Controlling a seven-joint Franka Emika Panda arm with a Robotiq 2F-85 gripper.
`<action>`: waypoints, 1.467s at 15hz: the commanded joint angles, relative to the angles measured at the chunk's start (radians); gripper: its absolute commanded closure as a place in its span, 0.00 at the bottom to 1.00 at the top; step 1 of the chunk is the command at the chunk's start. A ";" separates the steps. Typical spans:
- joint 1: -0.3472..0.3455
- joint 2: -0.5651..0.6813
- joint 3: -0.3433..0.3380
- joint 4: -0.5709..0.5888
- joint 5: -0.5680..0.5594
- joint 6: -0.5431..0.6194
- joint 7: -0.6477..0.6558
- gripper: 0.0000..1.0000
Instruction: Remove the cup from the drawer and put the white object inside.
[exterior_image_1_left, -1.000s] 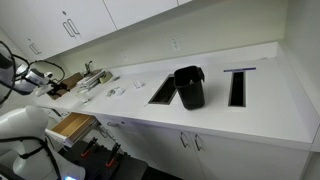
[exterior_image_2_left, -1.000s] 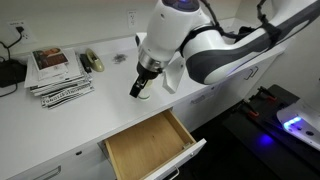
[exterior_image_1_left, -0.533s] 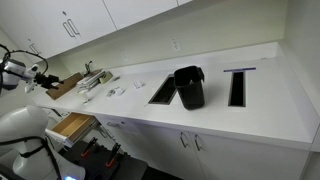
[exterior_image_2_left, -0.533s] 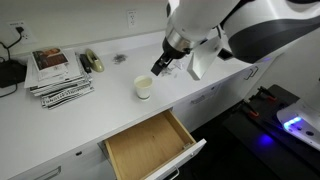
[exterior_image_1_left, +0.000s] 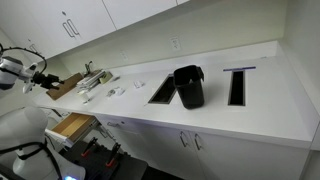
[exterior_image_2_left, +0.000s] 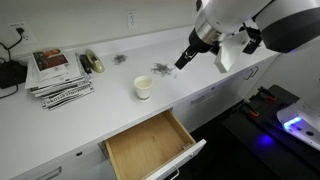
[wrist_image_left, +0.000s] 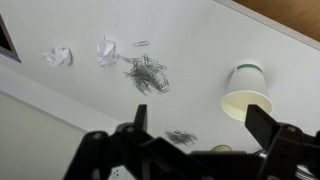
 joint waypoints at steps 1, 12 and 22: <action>-0.118 -0.020 0.085 -0.010 -0.016 -0.019 0.014 0.00; -0.599 -0.206 0.116 -0.171 -0.038 0.055 0.039 0.00; -0.725 -0.144 0.119 -0.144 -0.020 0.090 -0.078 0.00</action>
